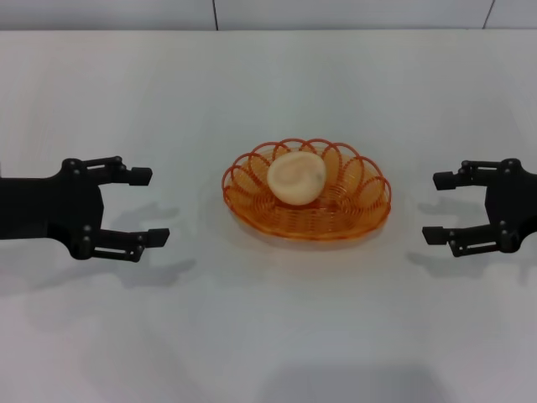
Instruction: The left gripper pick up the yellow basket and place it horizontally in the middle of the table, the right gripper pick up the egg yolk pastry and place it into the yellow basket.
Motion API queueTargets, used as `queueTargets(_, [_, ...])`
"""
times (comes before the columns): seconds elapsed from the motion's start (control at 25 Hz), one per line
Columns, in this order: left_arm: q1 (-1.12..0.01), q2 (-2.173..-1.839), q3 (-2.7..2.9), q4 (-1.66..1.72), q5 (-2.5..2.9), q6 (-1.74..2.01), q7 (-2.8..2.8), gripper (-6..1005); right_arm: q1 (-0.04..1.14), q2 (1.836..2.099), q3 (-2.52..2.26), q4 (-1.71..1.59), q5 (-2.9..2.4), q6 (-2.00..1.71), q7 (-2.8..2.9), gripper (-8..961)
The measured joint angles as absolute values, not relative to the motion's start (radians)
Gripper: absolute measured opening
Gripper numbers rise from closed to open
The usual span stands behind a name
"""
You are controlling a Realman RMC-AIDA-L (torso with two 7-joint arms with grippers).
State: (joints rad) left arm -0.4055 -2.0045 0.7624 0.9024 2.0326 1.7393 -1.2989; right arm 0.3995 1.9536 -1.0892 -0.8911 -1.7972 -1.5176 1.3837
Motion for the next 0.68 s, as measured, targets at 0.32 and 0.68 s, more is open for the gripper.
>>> queueTargets(0.32, [-0.410, -2.004, 0.762, 0.902, 2.035, 1.739, -1.310, 892, 0.399, 1.958, -1.089, -0.891, -1.800, -1.516, 1.382, 829])
queueTargets(0.68, [-0.410, -2.004, 0.762, 0.902, 2.041, 1.735, -1.310, 892, 0.401, 1.961, -1.089, -0.891, -1.810, -1.514, 1.381, 829])
